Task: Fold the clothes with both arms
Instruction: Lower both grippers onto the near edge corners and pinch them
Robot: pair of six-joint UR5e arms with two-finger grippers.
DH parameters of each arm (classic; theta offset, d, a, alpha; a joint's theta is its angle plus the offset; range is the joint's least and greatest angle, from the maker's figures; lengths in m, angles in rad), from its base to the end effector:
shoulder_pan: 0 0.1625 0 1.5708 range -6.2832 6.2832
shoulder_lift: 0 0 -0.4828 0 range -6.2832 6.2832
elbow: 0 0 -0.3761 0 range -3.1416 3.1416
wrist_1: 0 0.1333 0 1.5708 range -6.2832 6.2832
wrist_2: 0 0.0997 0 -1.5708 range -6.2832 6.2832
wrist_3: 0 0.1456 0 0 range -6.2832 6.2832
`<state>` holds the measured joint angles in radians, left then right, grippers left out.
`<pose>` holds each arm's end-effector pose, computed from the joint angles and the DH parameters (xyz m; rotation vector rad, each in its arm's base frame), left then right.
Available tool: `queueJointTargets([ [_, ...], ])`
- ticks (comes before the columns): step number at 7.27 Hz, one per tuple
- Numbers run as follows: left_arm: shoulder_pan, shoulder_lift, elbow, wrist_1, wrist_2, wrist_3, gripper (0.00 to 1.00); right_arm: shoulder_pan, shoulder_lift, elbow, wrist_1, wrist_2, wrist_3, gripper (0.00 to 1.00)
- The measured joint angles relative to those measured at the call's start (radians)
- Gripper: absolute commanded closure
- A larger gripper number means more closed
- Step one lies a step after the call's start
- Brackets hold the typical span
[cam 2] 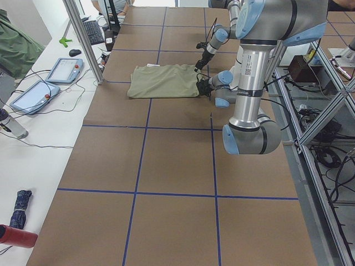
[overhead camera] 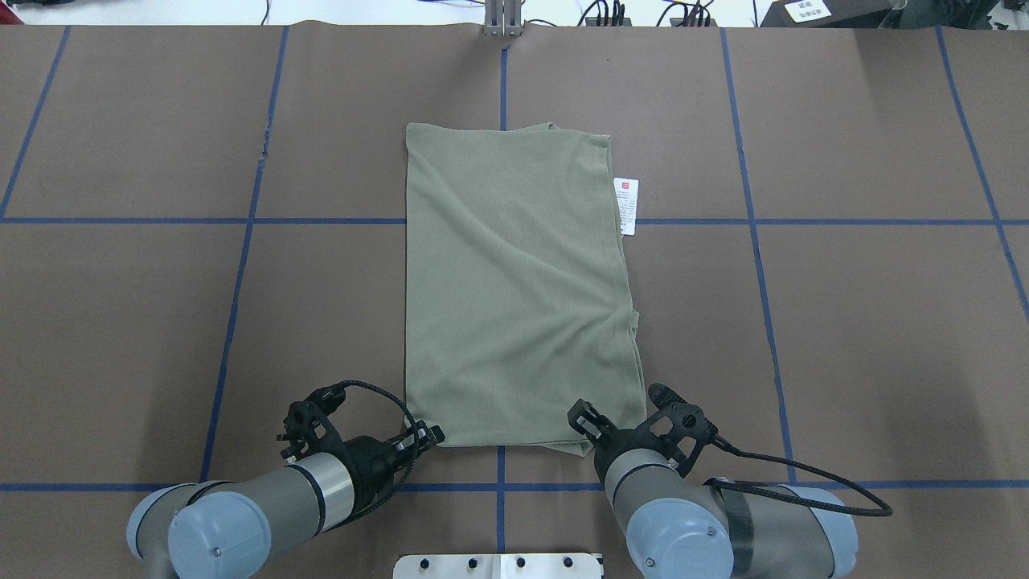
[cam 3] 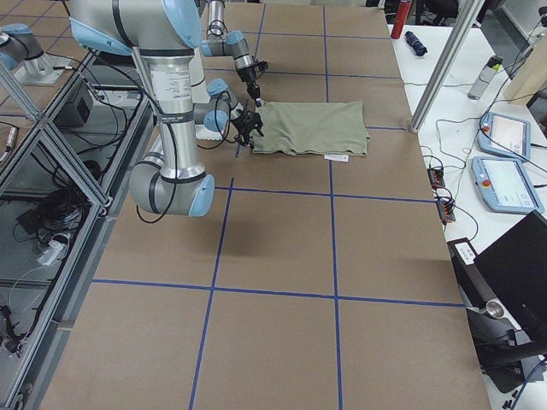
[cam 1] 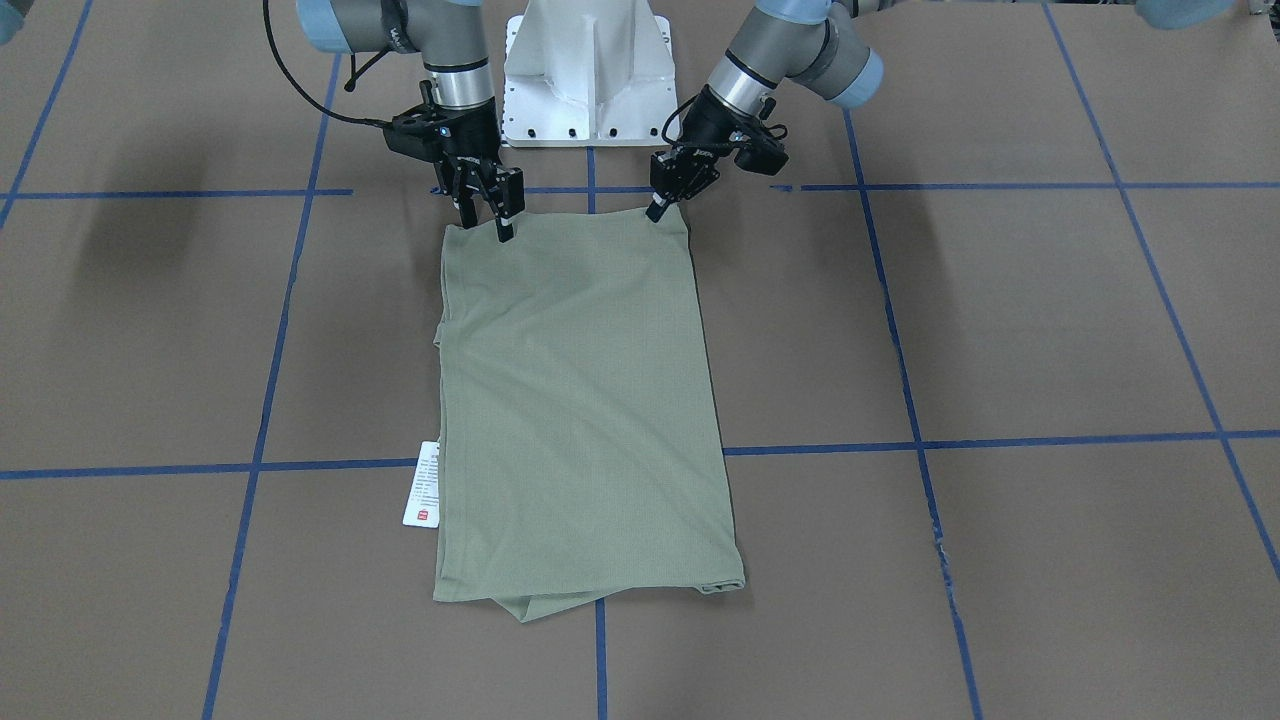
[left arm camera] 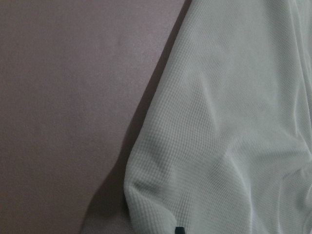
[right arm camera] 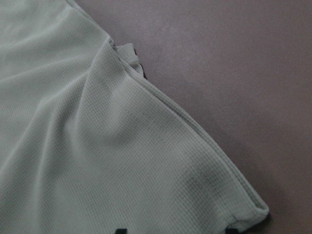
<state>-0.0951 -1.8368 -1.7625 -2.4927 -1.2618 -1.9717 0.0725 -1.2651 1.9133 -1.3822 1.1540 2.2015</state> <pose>0.5998 -0.2356 0.3906 0.0477 1.4165 -0.6246 -0.5952 -0.2360 0.4110 0.1543 -0.9278 0.8266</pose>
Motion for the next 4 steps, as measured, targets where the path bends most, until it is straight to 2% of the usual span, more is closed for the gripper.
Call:
queueJointTargets([
  [1,0.000,0.000,0.000,0.000,0.000,0.000,1.00,0.005,0.005,-0.004,0.001,0.000,0.001,0.64],
  [2,0.000,0.000,0.000,0.000,-0.001,0.000,1.00,0.012,0.011,-0.007,0.002,-0.001,0.001,0.97],
  [4,0.000,-0.001,0.000,0.000,-0.001,0.001,1.00,0.022,0.034,-0.008,0.002,0.000,0.016,1.00],
])
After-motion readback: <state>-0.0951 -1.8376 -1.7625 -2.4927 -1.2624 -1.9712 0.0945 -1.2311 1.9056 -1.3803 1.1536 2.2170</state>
